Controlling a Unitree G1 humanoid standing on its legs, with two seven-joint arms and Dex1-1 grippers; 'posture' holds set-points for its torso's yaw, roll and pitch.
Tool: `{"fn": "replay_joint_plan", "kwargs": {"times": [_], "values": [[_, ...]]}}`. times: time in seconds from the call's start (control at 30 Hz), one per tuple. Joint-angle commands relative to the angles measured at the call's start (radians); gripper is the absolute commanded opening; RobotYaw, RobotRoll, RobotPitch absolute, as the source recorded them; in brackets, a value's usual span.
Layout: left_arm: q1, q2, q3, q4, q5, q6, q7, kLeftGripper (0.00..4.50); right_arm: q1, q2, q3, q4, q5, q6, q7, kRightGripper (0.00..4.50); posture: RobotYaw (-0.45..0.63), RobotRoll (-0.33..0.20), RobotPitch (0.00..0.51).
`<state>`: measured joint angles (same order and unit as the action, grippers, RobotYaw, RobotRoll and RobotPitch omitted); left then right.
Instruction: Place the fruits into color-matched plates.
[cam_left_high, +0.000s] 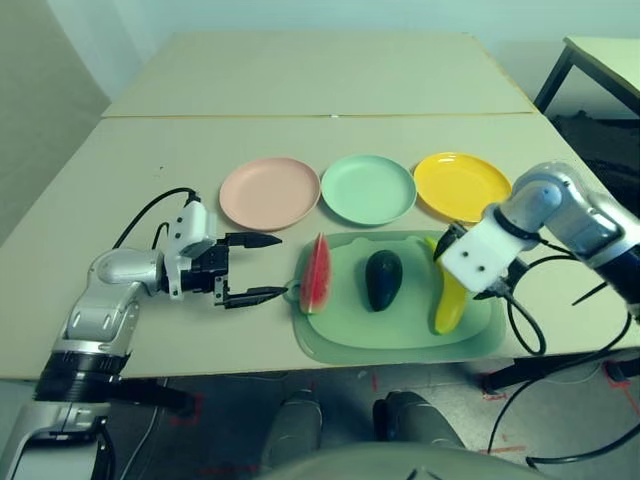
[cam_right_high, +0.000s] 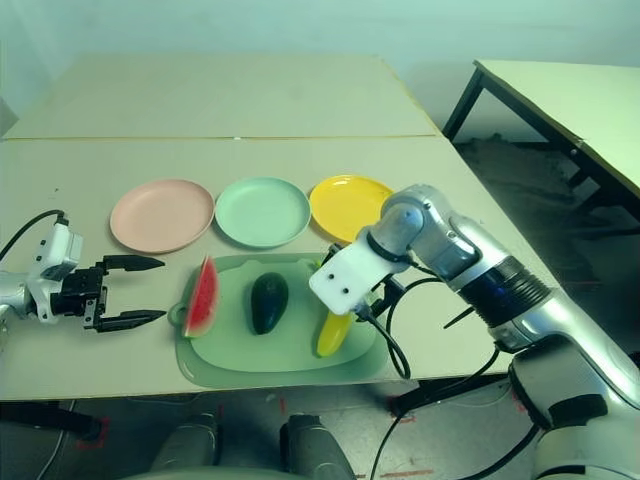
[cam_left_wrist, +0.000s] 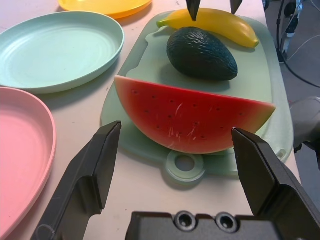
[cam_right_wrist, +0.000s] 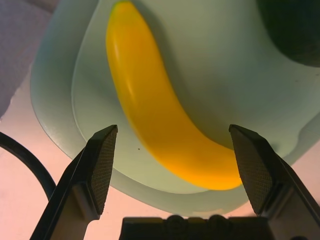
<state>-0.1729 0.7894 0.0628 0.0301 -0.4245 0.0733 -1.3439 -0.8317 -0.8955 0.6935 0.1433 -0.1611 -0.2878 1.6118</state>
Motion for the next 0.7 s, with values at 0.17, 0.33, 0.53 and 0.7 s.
{"fn": "replay_joint_plan", "kwargs": {"times": [0.17, 0.33, 0.53, 0.7], "values": [[0.036, 0.02, -0.001, -0.053, -0.001, 0.021, 0.008, 4.46, 0.051, 0.029, 0.0, 0.07, -0.098, -0.087, -0.003, 4.5, 0.08, 0.0, 0.072], [0.036, 0.023, -0.003, -0.058, 0.001, 0.023, 0.013, 4.5, 0.05, 0.055, -0.021, 0.101, -0.113, -0.071, -0.011, 3.21, 0.08, 0.0, 0.064], [0.025, 0.021, -0.009, -0.062, 0.003, 0.03, 0.016, 4.5, 0.056, 0.048, -0.031, 0.099, -0.112, -0.056, 0.0, 1.7, 0.08, 0.0, 0.059], [0.014, 0.024, -0.01, -0.048, 0.01, 0.028, 0.013, 4.5, 0.027, 0.004, -0.015, 0.056, -0.11, -0.011, 0.003, 1.7, 0.07, 0.0, 0.055]]}}
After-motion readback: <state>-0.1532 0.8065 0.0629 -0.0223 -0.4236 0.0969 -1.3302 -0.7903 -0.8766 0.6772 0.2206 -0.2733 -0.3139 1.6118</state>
